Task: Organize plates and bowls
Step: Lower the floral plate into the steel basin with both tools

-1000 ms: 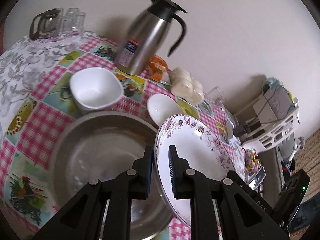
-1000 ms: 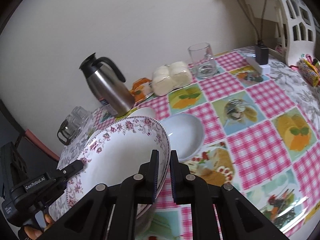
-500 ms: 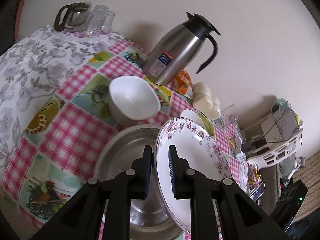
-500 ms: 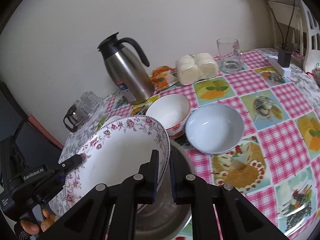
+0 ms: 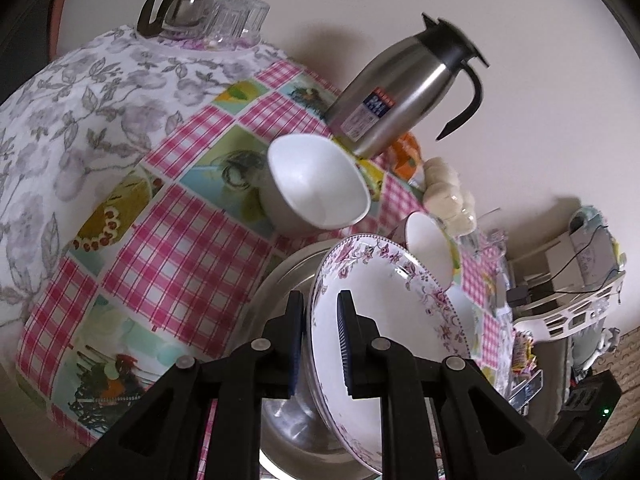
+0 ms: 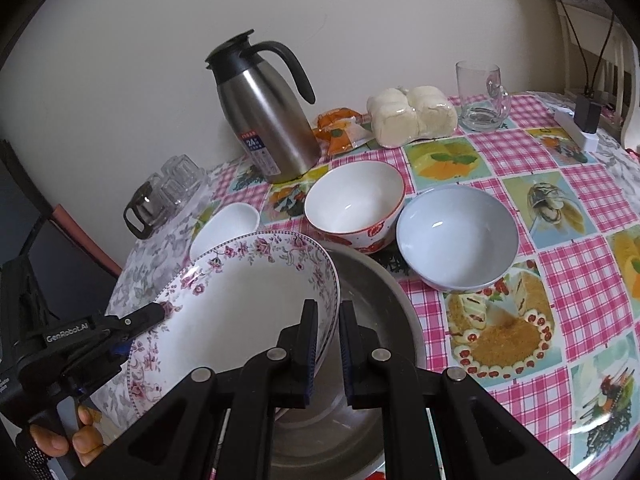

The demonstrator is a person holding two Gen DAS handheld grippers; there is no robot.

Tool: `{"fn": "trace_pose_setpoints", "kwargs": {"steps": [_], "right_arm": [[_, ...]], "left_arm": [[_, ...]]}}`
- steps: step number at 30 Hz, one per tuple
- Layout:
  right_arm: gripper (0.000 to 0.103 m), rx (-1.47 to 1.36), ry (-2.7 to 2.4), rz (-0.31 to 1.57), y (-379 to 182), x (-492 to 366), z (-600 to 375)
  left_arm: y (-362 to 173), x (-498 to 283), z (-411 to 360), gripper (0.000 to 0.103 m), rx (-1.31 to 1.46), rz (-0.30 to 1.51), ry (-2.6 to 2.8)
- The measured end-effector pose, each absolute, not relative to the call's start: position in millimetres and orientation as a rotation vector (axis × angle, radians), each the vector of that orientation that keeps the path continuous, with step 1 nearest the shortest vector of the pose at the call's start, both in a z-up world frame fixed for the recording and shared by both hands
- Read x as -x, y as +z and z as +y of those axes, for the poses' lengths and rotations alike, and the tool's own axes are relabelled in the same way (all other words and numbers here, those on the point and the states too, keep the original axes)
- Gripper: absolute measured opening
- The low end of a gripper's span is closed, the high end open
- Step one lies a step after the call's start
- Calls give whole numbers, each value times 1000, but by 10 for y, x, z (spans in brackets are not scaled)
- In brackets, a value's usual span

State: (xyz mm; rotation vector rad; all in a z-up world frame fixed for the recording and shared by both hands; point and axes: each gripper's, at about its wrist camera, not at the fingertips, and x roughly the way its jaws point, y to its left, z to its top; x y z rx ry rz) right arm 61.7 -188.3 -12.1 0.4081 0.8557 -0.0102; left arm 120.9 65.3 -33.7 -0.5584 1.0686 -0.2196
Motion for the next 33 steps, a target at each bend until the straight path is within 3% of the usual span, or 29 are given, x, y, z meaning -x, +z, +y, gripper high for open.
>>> {"fn": "trace_pose_setpoints", "kwargs": {"steps": [24, 28, 33], "right_arm": [[12, -374, -55, 967, -400, -712, -1900], [12, -361, -68, 991, -441, -719, -1894], [12, -357, -92, 1029, -522, -726, -1914]], "left_arm": [[-578, -1306, 508, 17, 484, 1190, -171], [-634, -1309, 474, 24, 482, 1218, -170], [-689, -1315, 441, 24, 489, 1246, -180]]}}
